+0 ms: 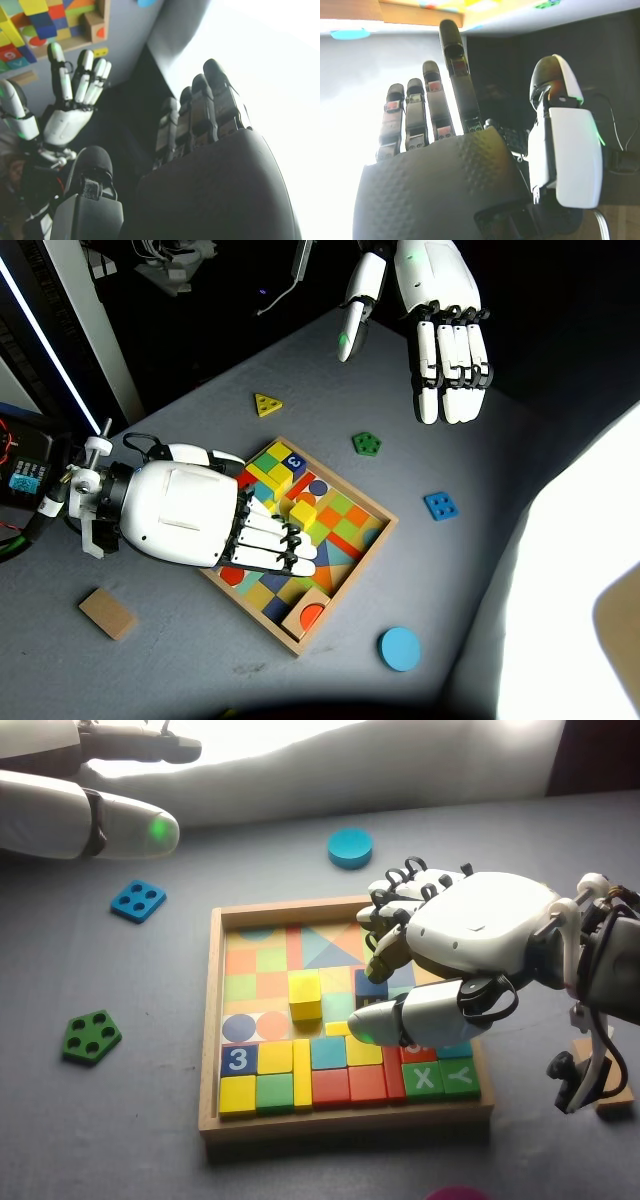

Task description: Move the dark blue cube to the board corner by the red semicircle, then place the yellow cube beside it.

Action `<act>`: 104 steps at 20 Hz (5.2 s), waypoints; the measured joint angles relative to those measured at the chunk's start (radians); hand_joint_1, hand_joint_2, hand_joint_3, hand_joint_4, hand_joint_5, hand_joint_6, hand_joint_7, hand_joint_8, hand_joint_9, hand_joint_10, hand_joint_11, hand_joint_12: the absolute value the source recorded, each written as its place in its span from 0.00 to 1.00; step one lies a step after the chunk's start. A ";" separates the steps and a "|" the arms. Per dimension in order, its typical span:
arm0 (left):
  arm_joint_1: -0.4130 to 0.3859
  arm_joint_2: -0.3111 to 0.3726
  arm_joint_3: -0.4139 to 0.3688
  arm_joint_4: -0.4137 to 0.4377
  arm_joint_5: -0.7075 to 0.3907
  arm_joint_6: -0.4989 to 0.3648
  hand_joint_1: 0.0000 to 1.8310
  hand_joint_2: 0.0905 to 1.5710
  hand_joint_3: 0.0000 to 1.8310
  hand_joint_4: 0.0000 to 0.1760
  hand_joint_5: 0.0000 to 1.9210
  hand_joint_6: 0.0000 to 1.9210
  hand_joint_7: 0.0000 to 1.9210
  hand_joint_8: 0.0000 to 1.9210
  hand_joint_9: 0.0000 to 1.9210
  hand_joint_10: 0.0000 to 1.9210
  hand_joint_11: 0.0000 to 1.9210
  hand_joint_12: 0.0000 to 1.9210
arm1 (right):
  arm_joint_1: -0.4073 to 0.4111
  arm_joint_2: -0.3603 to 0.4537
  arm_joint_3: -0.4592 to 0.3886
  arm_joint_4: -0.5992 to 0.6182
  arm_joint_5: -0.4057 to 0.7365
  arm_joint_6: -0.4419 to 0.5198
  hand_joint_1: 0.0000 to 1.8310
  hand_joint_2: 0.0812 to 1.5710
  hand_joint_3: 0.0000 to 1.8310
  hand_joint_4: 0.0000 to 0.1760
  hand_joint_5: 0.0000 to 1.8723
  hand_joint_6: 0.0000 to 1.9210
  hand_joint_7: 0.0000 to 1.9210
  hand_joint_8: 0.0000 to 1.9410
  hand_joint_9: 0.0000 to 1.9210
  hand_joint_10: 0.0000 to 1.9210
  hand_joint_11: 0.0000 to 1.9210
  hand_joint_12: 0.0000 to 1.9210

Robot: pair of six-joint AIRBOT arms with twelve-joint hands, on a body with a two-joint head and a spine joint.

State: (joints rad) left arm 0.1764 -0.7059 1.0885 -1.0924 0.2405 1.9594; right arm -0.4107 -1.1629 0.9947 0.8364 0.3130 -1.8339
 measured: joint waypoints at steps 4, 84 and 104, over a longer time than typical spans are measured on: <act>0.000 0.000 0.000 0.000 0.000 0.000 0.03 0.81 0.00 0.29 0.06 0.00 0.05 0.00 0.06 0.00 0.00 0.27 | -0.011 -0.008 0.004 0.000 0.002 -0.006 0.00 0.72 0.00 0.00 0.35 0.03 0.10 0.00 0.00 0.00 0.00 0.00; -0.001 0.000 0.006 0.000 0.007 0.007 0.00 0.81 0.00 0.30 0.06 0.00 0.05 0.00 0.06 0.00 0.00 0.28 | 0.007 -0.174 0.112 -0.002 -0.021 0.038 0.00 0.74 0.00 0.00 0.33 0.00 0.09 0.01 0.00 0.00 0.00 0.00; -0.001 0.000 0.006 0.000 0.009 0.007 0.00 0.81 0.00 0.31 0.06 0.00 0.06 0.00 0.07 0.00 0.00 0.29 | -0.026 -0.080 0.195 -0.010 -0.003 0.073 0.00 0.73 0.00 0.00 0.34 0.01 0.10 0.01 0.00 0.00 0.00 0.00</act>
State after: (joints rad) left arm 0.1753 -0.7059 1.0950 -1.0920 0.2493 1.9663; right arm -0.4366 -1.2430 1.1892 0.8265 0.3103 -1.7607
